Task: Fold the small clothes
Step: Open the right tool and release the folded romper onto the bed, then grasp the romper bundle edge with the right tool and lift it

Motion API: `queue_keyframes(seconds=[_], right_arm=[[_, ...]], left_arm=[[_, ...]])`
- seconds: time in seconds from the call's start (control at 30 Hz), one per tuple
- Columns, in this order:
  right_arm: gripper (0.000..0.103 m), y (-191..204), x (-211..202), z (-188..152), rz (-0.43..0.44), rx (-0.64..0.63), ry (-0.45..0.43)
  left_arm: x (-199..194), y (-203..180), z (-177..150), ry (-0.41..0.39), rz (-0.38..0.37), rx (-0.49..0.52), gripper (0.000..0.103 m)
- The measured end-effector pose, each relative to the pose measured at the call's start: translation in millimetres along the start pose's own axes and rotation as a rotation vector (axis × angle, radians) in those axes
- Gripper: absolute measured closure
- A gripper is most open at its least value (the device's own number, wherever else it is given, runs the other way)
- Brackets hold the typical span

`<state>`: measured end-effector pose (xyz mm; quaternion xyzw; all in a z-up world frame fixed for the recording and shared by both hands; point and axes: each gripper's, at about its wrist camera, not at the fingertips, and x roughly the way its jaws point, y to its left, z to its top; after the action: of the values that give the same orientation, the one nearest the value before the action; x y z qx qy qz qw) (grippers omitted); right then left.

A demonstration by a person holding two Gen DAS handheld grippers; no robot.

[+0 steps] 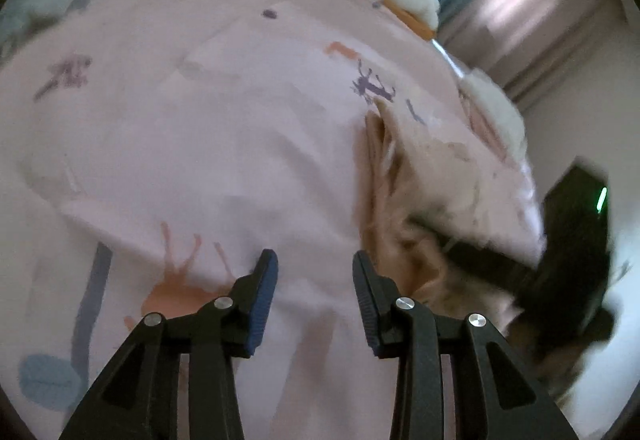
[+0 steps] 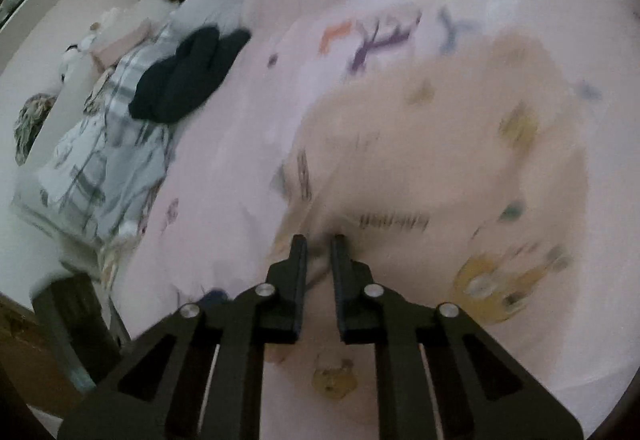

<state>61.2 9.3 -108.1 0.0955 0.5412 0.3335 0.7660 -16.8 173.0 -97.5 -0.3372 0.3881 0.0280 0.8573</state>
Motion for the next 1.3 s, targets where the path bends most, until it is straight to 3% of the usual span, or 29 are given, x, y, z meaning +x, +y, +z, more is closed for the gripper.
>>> queue_keyframes(seconds=[0.1,0.23,0.37,0.5,0.57,0.67,0.7,0.77,0.87,1.0,1.2,1.3], right_arm=[[0.088,13.8,1.7,-14.5,-0.017,-0.084,-0.034],[0.09,4.0,-0.4,-23.7,0.044,-0.021,0.008],[0.091,11.9,-10.2,-38.1,0.004,-0.086,0.011],[0.086,35.9,-23.3,-62.2,-0.114,-0.233,-0.024],[0.085,39.4,-33.6,-69.1,-0.082,-0.248,0.005],[0.076,29.5,-50.9,-67.4,-0.014,-0.158,0.054],[0.065,25.1,-59.1,-65.6,-0.023,-0.138,0.05],[0.042,13.4,-83.1,-61.2,-0.068,-0.105,-0.012],[0.031,-14.1,-118.0,-52.3,-0.115,-0.027,-0.121],[0.027,-62.3,-142.2,-47.8,-0.098,0.165,-0.176],[0.027,-104.2,-128.9,-50.7,-0.06,0.318,-0.127],[0.027,-113.4,-108.3,-42.7,-0.05,0.359,-0.097]], left_arm=[[-1.4,7.4,2.2,-0.02,0.008,-0.009,0.067],[-3.2,12.3,0.9,-0.022,0.006,-0.017,0.066],[-0.6,6.4,-1.1,-0.023,0.041,0.028,0.061],[0.9,6.6,-0.3,-0.015,0.009,0.002,0.058],[1.0,9.0,1.1,-0.006,-0.021,-0.027,0.057],[3.9,6.2,0.8,0.013,-0.061,-0.049,0.057],[3.6,7.4,1.2,0.02,-0.077,-0.064,0.057],[-0.9,8.9,-2.0,0.028,-0.115,-0.086,0.053],[4.2,7.0,-0.9,0.078,-0.234,-0.109,0.049],[22.7,3.3,-1.1,0.175,-0.391,-0.173,0.035],[34.2,-12.6,1.4,0.185,-0.355,-0.177,0.029],[40.3,-19.3,6.7,0.214,-0.407,-0.188,0.018]])
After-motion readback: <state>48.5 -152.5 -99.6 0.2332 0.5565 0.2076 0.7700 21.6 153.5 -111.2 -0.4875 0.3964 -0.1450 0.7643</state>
